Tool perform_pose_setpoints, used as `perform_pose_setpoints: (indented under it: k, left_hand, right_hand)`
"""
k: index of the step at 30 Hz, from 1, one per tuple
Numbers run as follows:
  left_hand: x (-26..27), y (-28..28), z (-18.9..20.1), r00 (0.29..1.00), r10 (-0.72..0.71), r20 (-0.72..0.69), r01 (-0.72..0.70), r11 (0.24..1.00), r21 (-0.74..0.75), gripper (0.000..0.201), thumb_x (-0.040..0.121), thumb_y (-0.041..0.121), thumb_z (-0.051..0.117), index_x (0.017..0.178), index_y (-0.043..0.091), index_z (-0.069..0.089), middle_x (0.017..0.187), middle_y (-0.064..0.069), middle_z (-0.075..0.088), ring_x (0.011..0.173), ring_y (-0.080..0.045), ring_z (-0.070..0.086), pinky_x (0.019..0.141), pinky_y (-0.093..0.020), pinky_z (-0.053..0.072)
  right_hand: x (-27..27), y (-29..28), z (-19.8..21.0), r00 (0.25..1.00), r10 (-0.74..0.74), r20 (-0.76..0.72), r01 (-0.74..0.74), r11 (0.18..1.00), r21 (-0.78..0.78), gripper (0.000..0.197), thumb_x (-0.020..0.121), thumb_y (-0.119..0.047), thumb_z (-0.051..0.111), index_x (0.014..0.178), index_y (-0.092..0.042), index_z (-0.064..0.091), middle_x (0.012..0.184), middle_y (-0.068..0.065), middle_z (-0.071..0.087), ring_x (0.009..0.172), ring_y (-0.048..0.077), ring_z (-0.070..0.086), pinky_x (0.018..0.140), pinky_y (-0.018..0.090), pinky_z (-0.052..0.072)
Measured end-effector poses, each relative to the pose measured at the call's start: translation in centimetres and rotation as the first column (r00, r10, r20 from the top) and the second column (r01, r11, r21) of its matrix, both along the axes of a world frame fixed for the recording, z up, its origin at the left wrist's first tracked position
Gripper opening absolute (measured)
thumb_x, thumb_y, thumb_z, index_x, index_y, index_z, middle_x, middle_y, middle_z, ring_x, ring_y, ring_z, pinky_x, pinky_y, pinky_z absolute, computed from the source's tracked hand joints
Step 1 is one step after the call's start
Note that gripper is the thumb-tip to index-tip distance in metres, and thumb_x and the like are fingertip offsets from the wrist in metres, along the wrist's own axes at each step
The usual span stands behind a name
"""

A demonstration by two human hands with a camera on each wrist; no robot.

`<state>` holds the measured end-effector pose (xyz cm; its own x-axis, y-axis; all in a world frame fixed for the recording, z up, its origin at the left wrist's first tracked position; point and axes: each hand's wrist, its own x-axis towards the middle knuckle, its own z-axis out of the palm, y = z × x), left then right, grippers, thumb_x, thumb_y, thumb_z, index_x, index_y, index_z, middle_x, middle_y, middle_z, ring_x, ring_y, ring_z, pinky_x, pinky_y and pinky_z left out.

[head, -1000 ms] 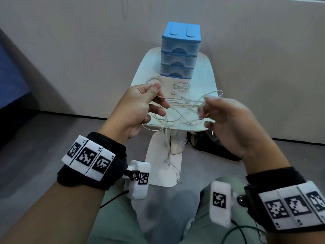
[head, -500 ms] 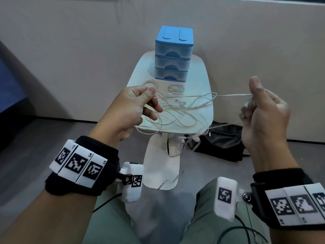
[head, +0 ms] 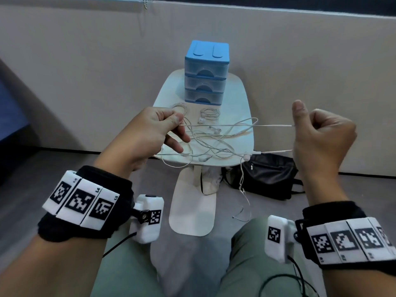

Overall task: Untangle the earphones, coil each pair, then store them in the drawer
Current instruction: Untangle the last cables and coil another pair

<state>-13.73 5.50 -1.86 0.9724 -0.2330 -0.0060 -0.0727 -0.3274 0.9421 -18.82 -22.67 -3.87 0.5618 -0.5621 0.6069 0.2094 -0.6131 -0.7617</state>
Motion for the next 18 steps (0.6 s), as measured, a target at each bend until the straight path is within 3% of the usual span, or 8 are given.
perform_pose_setpoints:
  k: [5, 7, 9, 11, 13, 15, 16, 18]
  left_hand:
    - [0.2, 0.0, 0.2, 1.0, -0.012, 0.008, 0.012, 0.999, 0.038, 0.037, 0.109, 0.028, 0.047, 0.089, 0.001, 0.065, 0.095, -0.014, 0.077, 0.055, -0.015, 0.064, 0.04, -0.008, 0.033]
    - [0.1, -0.1, 0.4, 1.0, -0.026, 0.008, 0.026, 0.999, 0.037, 0.038, 0.109, 0.026, 0.048, 0.091, -0.003, 0.064, 0.095, -0.016, 0.076, 0.055, -0.017, 0.064, 0.039, -0.008, 0.032]
    - [-0.1, -0.3, 0.8, 1.0, -0.028, 0.01, 0.028, 1.0, -0.011, 0.037, 0.109, 0.024, 0.048, 0.087, 0.0, 0.064, 0.095, -0.019, 0.075, 0.054, -0.019, 0.063, 0.039, -0.008, 0.033]
    - [-0.1, -0.4, 1.2, 1.0, -0.017, 0.021, 0.018, 0.999, -0.051, 0.035, 0.109, 0.024, 0.048, 0.083, 0.006, 0.065, 0.093, -0.019, 0.075, 0.053, -0.019, 0.062, 0.039, -0.008, 0.033]
    - [0.2, -0.3, 1.5, 0.999, 0.007, 0.045, -0.004, 0.998, -0.066, 0.035, 0.109, 0.025, 0.048, 0.085, 0.007, 0.066, 0.09, -0.014, 0.076, 0.052, -0.018, 0.062, 0.038, -0.011, 0.032]
    - [0.5, -0.2, 1.8, 0.997, 0.032, 0.066, -0.025, 0.995, -0.097, 0.037, 0.11, 0.025, 0.046, 0.088, 0.003, 0.066, 0.091, -0.014, 0.076, 0.051, -0.015, 0.063, 0.037, -0.014, 0.03]
    - [0.7, -0.1, 1.9, 0.996, 0.042, 0.076, -0.032, 0.993, -0.118, 0.038, 0.11, 0.025, 0.046, 0.087, 0.002, 0.065, 0.091, -0.015, 0.076, 0.051, -0.015, 0.063, 0.037, -0.014, 0.029]
    - [0.9, -0.1, 2.1, 0.994, 0.058, 0.093, -0.044, 0.988, -0.151, 0.038, 0.11, 0.025, 0.046, 0.085, 0.004, 0.064, 0.09, -0.015, 0.076, 0.05, -0.015, 0.064, 0.038, -0.015, 0.029]
  right_hand:
    - [-0.2, -0.3, -0.2, 0.99, -0.133, -0.051, 0.124, 0.981, -0.147, 0.065, 0.101, -0.045, 0.059, 0.054, -0.007, 0.033, 0.047, 0.0, 0.023, 0.049, 0.019, 0.021, 0.05, 0.028, 0.021]
    - [0.0, -0.4, -0.1, 0.991, -0.131, -0.026, 0.126, 0.982, -0.141, 0.066, 0.101, -0.044, 0.059, 0.054, -0.008, 0.031, 0.049, 0.002, 0.021, 0.051, 0.019, 0.018, 0.051, 0.03, 0.021]
    - [0.3, -0.5, 0.0, 0.998, -0.06, -0.019, 0.058, 0.994, -0.097, 0.067, 0.101, -0.046, 0.059, 0.056, -0.006, 0.03, 0.053, 0.006, 0.019, 0.054, 0.016, 0.018, 0.052, 0.034, 0.02]
    - [0.8, -0.6, -0.1, 0.979, 0.115, -0.167, -0.121, 0.992, -0.032, 0.07, 0.097, -0.054, 0.061, 0.055, -0.001, 0.044, 0.048, 0.006, 0.027, 0.049, 0.011, 0.025, 0.051, 0.033, 0.025]
    - [0.7, 0.0, -0.1, 0.807, 0.381, -0.45, -0.381, 0.92, 0.096, 0.074, 0.085, -0.07, 0.064, 0.062, 0.0, 0.063, 0.047, 0.001, 0.038, 0.047, 0.013, 0.035, 0.053, 0.027, 0.031]
    - [0.3, 0.6, -0.2, 0.499, 0.53, -0.686, -0.589, 0.788, 0.18, 0.077, 0.073, -0.081, 0.065, 0.071, -0.005, 0.073, 0.057, 0.008, 0.041, 0.053, 0.02, 0.036, 0.055, 0.03, 0.032]
    - [-0.1, 1.1, -0.1, 0.379, 0.53, -0.758, -0.666, 0.725, 0.174, 0.072, 0.074, -0.078, 0.066, 0.071, -0.006, 0.073, 0.059, 0.007, 0.038, 0.054, 0.02, 0.033, 0.053, 0.028, 0.03]
    - [-0.6, 1.9, 0.1, 0.238, 0.534, -0.812, -0.762, 0.621, 0.185, 0.049, 0.081, -0.061, 0.072, 0.063, -0.016, 0.072, 0.059, 0.002, 0.033, 0.055, 0.013, 0.028, 0.049, 0.025, 0.024]
